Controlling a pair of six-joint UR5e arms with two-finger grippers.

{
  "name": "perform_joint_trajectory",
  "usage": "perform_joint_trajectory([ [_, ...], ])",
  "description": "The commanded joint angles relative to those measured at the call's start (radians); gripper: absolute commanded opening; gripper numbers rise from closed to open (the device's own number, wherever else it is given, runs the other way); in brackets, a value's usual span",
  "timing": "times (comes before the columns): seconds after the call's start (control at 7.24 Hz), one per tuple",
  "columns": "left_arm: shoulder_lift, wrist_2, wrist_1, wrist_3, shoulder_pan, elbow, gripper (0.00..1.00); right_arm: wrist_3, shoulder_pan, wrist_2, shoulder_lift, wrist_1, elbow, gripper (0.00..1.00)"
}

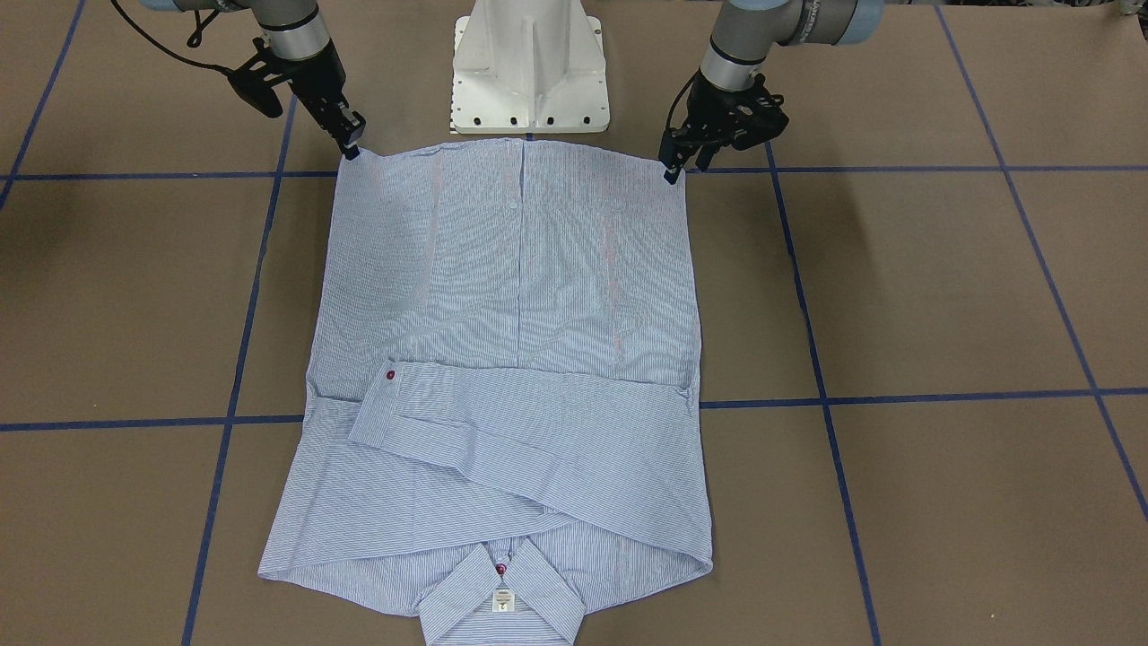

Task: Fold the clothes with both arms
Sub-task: 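Move the left gripper to the hem corner nearest it and grasp both hem corners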

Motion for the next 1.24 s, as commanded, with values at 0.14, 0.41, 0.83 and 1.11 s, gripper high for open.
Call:
perform_joint_trajectory([
  [0.14, 0.0, 0.0, 0.0, -0.008, 0.035, 0.021, 0.64, 0.0, 0.0, 0.0, -0.002, 0.0, -0.001, 0.0],
  [0.41, 0.0, 0.002, 0.0, -0.008, 0.035, 0.028, 0.6, 0.0, 0.0, 0.0, -0.009, 0.0, -0.001, 0.0],
  [0.83, 0.001, 0.0, 0.0, -0.01, 0.035, 0.035, 0.0, 0.0, 0.002, -0.002, -0.014, 0.0, 0.002, 0.0],
  [1.11, -0.002, 0.003, -0.003, -0.034, 0.034, 0.028, 0.0, 0.0, 0.002, -0.003, -0.018, 0.0, 0.002, 0.0],
])
